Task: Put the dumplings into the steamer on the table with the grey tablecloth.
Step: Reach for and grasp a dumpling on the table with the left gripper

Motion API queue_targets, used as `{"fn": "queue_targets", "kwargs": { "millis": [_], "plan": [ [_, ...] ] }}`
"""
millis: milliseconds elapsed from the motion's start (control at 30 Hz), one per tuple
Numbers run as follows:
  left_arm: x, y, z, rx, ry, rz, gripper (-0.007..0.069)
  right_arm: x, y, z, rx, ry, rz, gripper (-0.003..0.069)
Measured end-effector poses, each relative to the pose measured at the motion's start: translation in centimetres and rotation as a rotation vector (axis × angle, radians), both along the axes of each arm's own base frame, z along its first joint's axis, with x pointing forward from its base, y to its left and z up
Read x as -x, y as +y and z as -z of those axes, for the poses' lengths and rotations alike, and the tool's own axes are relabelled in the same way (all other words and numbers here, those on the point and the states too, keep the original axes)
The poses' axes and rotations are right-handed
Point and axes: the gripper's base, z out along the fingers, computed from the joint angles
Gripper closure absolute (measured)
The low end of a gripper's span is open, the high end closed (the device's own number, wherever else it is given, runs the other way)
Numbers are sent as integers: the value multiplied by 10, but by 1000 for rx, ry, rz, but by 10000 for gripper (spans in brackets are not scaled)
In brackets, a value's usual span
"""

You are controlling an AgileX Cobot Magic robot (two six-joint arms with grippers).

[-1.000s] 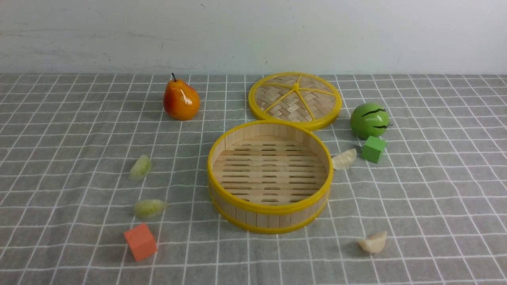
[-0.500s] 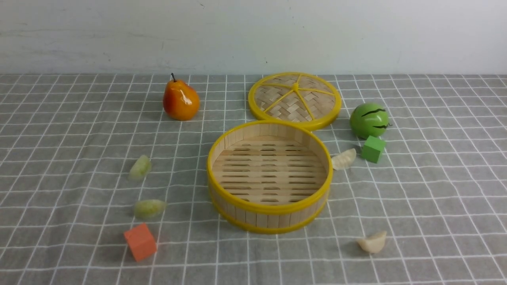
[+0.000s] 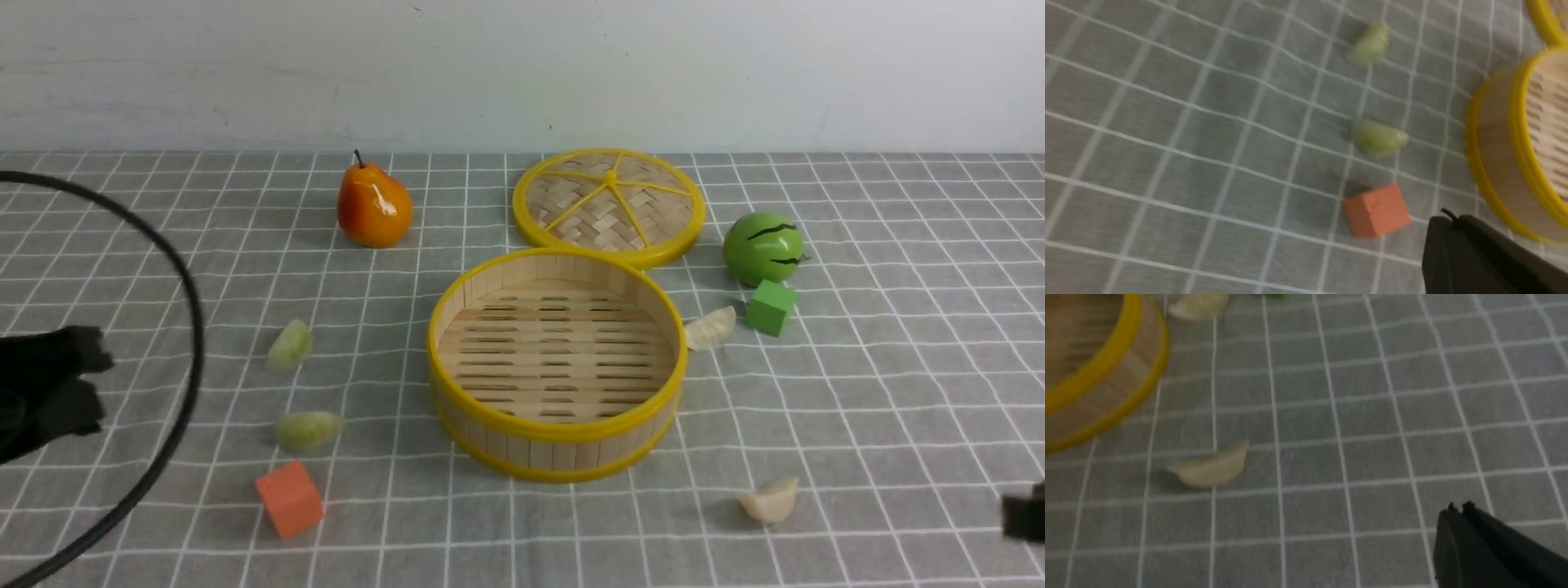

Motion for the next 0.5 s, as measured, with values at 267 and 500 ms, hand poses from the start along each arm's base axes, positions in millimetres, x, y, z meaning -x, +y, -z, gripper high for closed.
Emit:
{"fn": "queue_targets", "kwargs": {
  "millis": [267,500],
  "plan": [
    [-85,-30,-27,240,-22,240,638,-12,39,20,-2,218,-288,661],
    [-149,-74,-33,-47,-12,523,636,-17,56,7,-115,175,-426,659]
  ]
}}
